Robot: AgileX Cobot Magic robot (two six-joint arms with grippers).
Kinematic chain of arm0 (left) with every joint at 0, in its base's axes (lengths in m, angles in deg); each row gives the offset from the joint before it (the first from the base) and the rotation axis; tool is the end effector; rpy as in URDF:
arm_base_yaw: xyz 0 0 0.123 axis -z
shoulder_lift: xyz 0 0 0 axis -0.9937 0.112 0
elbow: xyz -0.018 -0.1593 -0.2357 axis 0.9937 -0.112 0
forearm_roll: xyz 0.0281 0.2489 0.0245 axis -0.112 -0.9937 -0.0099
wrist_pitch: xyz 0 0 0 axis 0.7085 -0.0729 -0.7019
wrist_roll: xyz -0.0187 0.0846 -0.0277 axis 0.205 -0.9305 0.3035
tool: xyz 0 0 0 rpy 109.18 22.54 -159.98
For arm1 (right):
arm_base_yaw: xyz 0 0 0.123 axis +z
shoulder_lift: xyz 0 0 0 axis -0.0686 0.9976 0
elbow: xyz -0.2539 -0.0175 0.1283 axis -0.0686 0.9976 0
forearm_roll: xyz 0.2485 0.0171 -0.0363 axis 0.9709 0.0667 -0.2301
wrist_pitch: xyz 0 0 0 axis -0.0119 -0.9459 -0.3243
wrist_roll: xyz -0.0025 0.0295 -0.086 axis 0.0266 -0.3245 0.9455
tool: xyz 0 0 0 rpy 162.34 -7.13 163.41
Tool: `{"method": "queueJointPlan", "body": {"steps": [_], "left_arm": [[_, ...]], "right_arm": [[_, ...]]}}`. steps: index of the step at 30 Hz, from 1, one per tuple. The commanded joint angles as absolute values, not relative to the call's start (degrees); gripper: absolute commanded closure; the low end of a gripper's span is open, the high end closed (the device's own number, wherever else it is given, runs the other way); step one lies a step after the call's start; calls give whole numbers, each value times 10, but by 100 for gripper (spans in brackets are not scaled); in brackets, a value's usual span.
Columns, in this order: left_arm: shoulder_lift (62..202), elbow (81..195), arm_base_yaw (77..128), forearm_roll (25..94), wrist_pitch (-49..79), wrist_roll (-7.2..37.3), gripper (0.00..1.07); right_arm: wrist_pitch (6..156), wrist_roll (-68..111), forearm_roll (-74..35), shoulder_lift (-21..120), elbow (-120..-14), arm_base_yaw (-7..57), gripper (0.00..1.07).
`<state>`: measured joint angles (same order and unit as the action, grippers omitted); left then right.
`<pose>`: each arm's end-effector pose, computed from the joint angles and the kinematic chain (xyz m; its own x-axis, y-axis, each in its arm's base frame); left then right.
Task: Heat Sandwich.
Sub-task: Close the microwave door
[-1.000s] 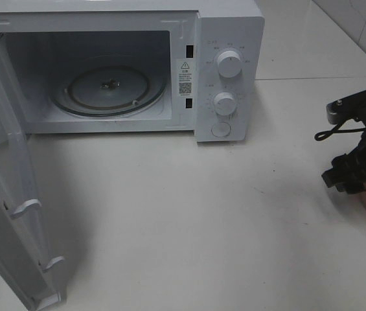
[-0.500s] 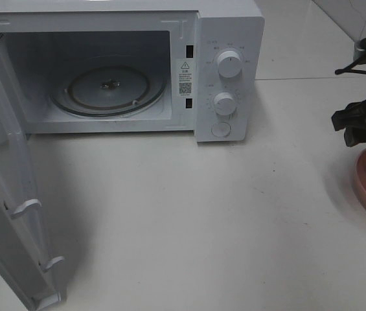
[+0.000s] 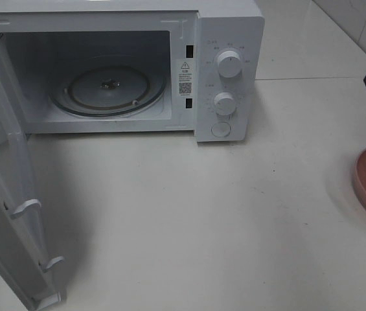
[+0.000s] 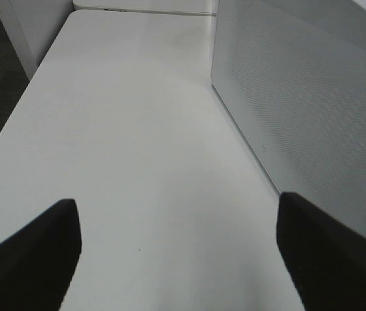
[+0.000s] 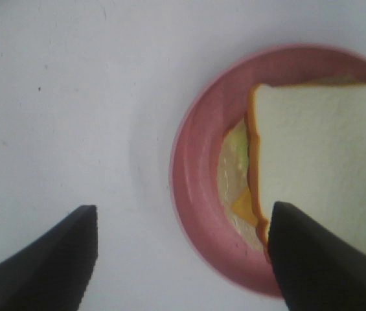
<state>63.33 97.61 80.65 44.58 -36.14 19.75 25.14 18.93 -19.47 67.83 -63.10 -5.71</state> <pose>-0.0086 -0.0005 0.2800 -0.4573 -0.0394 -0.8884 -0.0584 0.9982 -0.0142 0.2981 -0.0093 0.2646 -0.9432 0.0003 -0.3324 0.0038 0.9999 -0.0097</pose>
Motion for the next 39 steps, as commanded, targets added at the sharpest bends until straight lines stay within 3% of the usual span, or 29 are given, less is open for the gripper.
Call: {"method": "queueJointPlan", "body": {"steps": [1, 13, 26, 39], "left_arm": [[630, 975, 804, 449, -352, 199, 28], [630, 975, 804, 449, -352, 199, 28], [630, 975, 804, 449, -352, 199, 28], [630, 975, 804, 449, -352, 199, 28]], "right_arm": [[176, 229, -167, 670, -644, -74, 36], [71, 241, -164, 548, -612, -72, 36], [135, 241, -164, 220, -368, -72, 36], [204, 239, -164, -2, -281, -72, 36]]}}
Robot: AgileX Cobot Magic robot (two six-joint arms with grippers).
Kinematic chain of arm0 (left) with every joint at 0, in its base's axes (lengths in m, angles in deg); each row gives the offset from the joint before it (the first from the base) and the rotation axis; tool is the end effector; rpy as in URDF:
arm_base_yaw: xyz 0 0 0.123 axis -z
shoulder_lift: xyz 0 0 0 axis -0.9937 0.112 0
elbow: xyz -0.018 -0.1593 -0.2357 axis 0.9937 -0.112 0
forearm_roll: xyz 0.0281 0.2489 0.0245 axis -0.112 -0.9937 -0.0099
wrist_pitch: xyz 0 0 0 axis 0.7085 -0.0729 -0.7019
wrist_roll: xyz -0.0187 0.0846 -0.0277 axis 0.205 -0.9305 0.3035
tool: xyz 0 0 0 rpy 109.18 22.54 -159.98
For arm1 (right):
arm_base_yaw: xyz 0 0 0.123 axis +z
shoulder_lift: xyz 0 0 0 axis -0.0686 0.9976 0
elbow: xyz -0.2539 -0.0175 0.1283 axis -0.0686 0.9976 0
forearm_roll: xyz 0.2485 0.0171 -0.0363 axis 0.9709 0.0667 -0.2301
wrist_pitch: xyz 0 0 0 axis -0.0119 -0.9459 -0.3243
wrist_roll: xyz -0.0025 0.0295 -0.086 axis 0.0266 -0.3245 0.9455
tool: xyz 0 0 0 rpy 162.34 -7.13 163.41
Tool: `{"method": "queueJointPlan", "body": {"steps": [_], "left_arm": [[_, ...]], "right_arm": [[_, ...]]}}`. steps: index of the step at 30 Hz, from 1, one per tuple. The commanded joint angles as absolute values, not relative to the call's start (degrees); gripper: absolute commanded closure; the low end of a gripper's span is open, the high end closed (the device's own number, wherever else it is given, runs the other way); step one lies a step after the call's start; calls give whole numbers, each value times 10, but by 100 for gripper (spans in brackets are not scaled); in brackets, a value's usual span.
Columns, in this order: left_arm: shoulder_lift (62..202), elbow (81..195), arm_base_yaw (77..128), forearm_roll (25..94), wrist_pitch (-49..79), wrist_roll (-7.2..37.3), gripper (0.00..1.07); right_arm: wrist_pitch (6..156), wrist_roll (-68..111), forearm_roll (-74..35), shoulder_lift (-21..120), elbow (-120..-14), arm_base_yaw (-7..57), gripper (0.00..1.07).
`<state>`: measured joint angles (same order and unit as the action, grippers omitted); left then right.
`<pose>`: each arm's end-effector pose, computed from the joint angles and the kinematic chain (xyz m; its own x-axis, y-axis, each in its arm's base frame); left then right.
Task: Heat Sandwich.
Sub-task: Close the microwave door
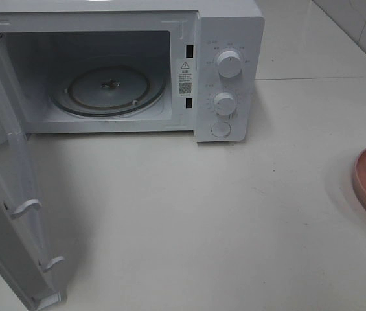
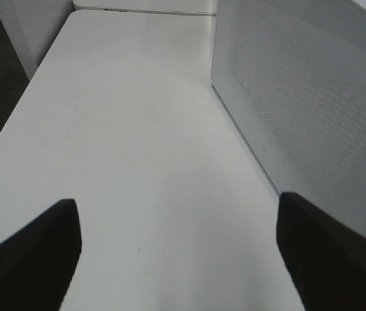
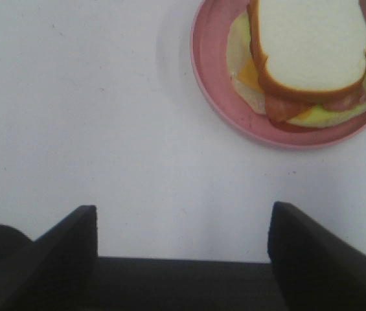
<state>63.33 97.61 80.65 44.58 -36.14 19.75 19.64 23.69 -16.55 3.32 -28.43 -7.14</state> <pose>-0.0086 -0.0005 0.2800 -0.4573 -0.0394 -0.8884 -0.0584 0.9982 -0.0142 0.0573 0.0007 0.2730 -0.7203 -0.0446 -0.6922 -0.0352 0.9990 -0.0278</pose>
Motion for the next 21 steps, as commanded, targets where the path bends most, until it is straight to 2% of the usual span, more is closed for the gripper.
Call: {"method": "queueJointPlan", "body": {"steps": [1, 21], "left_arm": [[630, 975, 804, 449, -352, 199, 28], [630, 975, 804, 449, -352, 199, 28]], "right_arm": [[204, 239, -164, -13, -281, -72, 36], [204, 238, -164, -162, -281, -71, 36]]}}
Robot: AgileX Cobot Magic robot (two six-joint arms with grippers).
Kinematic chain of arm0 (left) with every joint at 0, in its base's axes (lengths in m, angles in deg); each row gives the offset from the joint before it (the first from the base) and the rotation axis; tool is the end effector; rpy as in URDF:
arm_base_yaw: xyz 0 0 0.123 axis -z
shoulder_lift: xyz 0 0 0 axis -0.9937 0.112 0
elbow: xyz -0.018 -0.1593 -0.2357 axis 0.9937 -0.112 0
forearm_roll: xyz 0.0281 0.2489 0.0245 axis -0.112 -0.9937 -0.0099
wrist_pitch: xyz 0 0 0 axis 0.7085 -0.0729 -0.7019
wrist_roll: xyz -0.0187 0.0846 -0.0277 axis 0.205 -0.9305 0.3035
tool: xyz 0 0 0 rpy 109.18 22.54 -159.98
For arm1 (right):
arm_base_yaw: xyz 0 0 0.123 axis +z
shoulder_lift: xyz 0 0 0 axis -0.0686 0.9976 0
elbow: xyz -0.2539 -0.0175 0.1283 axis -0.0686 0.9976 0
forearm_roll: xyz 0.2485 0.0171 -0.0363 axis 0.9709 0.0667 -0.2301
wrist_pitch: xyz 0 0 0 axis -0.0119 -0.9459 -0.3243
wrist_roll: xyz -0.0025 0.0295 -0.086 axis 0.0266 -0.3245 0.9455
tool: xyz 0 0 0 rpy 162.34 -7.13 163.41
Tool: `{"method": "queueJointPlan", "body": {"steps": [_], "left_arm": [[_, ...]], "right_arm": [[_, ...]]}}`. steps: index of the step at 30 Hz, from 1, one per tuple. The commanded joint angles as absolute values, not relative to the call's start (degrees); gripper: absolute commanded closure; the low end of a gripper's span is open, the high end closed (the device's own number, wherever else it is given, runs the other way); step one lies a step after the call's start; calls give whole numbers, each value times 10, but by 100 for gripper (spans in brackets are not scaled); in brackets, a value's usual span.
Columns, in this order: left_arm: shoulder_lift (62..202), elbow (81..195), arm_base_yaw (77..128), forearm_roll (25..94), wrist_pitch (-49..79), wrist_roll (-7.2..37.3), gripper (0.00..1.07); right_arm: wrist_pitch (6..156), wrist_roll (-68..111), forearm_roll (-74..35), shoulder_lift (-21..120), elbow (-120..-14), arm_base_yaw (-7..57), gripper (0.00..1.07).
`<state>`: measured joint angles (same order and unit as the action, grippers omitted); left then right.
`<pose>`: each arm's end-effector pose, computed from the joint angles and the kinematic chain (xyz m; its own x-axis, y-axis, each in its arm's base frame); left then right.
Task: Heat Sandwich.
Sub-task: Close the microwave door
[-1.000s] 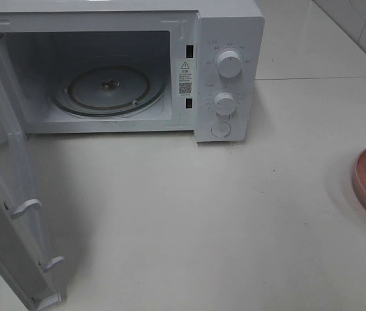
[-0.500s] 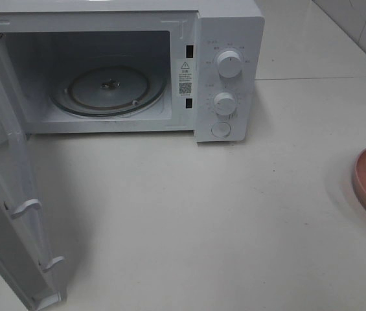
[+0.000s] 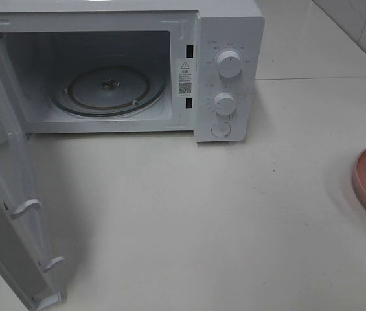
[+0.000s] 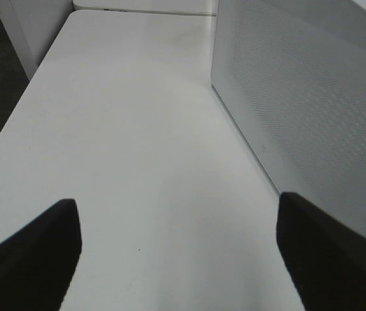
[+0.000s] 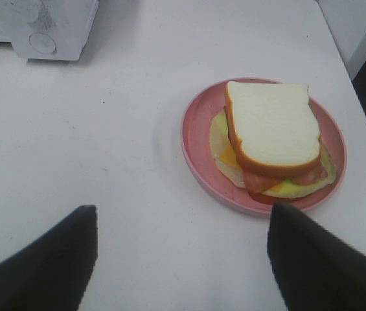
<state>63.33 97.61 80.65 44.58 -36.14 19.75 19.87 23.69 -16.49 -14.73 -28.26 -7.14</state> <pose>-0.0086 -0.0005 0.2800 -0.4573 -0.0394 -0.8884 -0.0584 0.9982 -0.0142 0.0085 0.0035 0.2828 -0.4700 -0.0579 -0.8808 -0.0224 0.9983 -0.0537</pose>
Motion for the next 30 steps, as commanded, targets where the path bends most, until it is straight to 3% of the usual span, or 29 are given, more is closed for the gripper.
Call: {"method": "queueJointPlan", "body": {"steps": [1, 30], "left_arm": [[630, 975, 804, 449, -352, 199, 28], [629, 975, 804, 449, -352, 199, 28]], "right_arm": [[204, 237, -164, -167, -281, -71, 36], [204, 234, -165, -207, -281, -71, 36]]}}
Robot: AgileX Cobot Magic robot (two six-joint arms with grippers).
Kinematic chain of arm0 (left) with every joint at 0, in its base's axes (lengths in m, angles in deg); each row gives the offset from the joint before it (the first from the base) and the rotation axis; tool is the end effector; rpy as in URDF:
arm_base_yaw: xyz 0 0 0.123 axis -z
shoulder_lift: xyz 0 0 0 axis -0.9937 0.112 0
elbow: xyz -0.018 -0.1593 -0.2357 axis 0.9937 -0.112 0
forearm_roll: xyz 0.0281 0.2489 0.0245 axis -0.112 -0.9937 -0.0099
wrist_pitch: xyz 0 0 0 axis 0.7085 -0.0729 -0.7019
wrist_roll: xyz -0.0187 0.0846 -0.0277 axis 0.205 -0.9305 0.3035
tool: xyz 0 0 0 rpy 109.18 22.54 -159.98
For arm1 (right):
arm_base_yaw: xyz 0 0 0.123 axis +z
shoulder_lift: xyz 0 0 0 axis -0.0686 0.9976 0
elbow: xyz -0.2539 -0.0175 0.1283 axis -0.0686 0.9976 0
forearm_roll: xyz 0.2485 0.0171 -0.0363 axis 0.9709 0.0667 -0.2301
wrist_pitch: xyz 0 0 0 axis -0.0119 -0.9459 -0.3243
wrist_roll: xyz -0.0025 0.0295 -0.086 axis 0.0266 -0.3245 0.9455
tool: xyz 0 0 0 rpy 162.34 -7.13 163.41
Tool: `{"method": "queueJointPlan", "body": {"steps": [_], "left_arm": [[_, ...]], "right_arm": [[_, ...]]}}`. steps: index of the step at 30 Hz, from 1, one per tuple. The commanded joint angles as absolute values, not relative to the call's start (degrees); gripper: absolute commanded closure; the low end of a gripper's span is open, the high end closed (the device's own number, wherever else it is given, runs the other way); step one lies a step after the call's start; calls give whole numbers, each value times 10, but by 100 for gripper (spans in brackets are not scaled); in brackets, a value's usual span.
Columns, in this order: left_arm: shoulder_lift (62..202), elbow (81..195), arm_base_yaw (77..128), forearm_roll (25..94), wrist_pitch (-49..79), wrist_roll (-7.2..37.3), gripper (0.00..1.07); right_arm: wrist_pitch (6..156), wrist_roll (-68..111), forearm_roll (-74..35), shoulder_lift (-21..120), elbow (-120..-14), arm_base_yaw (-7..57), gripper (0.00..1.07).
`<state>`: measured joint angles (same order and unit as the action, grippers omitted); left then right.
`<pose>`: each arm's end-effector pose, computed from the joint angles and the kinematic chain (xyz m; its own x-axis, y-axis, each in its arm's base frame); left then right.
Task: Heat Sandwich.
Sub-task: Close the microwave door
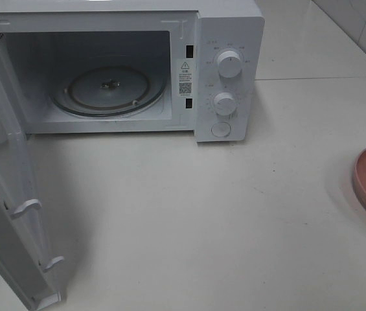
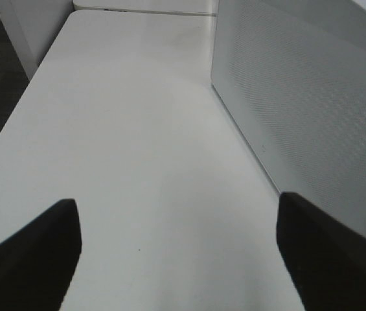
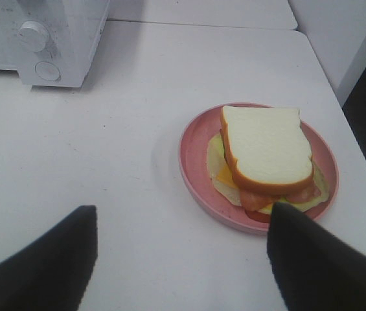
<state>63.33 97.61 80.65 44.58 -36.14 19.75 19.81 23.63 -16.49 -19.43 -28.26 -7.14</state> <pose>-0.0086 -0.0005 0.2800 -0.4573 -0.0394 -0.8884 -0.0584 0.9982 -0.0142 -0.0046 0.0042 0.2829 -0.3973 -0.0609 -0.9157 -0.0174 0.9981 -0.0589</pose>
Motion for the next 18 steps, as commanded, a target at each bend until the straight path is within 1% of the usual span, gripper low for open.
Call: {"method": "queueJointPlan", "body": {"steps": [1, 18], "left_arm": [[629, 975, 804, 449, -352, 199, 28], [629, 975, 804, 449, -352, 199, 28]], "right_arm": [[204, 234, -165, -207, -281, -71, 36], [204, 234, -165, -207, -281, -71, 36]]}}
